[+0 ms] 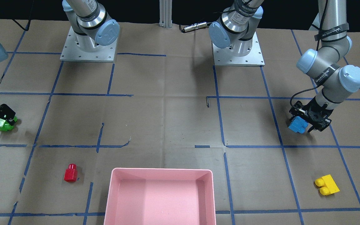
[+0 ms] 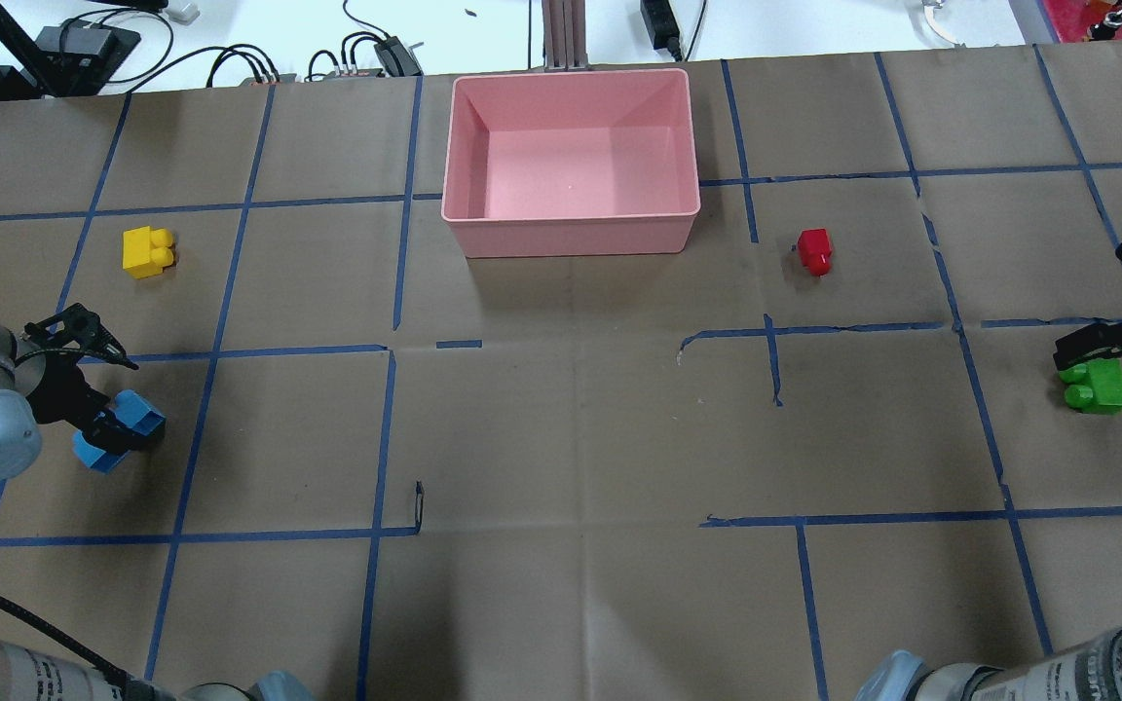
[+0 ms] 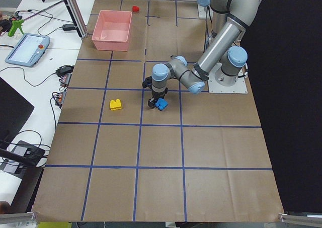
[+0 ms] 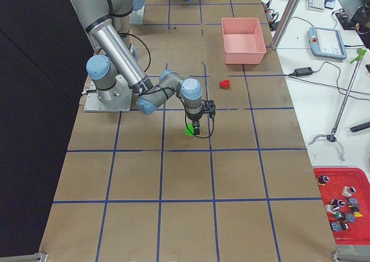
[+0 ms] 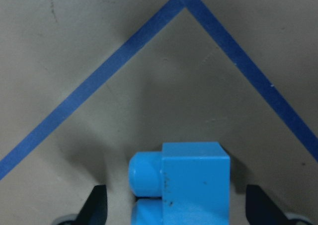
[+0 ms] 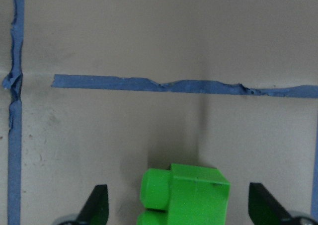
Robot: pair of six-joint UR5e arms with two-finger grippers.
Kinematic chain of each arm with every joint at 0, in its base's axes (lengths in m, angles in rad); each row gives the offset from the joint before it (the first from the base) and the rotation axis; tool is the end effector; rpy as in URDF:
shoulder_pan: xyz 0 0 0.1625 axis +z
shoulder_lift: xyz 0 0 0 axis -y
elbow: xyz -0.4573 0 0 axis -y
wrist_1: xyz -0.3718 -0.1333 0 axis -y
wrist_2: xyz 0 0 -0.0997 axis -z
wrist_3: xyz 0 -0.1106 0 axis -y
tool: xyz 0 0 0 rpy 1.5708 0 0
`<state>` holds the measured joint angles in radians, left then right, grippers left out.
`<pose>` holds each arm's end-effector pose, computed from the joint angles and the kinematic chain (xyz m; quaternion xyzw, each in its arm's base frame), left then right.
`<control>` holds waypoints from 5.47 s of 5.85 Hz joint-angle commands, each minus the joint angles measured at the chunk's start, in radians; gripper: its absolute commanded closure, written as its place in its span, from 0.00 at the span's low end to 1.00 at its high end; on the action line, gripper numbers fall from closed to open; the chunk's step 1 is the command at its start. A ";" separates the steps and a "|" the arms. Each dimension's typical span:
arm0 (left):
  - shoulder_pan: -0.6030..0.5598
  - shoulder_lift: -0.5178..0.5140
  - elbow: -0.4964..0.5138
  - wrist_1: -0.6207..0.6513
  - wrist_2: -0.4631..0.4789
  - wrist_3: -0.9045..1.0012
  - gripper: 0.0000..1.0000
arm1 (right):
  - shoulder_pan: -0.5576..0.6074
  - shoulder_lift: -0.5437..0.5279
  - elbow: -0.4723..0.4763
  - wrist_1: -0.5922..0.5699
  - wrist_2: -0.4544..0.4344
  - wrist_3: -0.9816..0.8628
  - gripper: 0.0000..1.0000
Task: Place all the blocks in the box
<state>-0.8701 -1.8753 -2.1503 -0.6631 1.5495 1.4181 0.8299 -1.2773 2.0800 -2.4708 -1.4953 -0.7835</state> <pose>0.2027 -0.4507 0.2031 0.3511 0.9362 -0.0151 0.0051 -0.2333 -0.4649 0.2328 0.0231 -0.9978 0.0612 0.0063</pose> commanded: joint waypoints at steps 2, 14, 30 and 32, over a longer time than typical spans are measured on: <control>0.000 -0.001 0.001 0.000 0.000 -0.001 0.27 | -0.002 0.021 0.003 -0.004 -0.008 0.000 0.00; -0.420 -0.071 0.821 -0.741 -0.092 -0.782 0.83 | 0.114 -0.111 -0.255 0.329 0.035 0.046 0.95; -0.585 -0.358 1.212 -0.722 0.000 -1.266 0.01 | 0.714 0.304 -0.726 0.193 0.601 0.336 0.00; -0.383 -0.328 1.163 -0.721 -0.006 -1.194 0.01 | 0.610 0.198 -0.715 0.451 0.395 0.331 0.00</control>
<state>-1.3545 -2.2141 -0.9671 -1.3835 1.5479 0.1971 1.4863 -1.0316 1.3621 -2.1444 -0.9944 -0.4512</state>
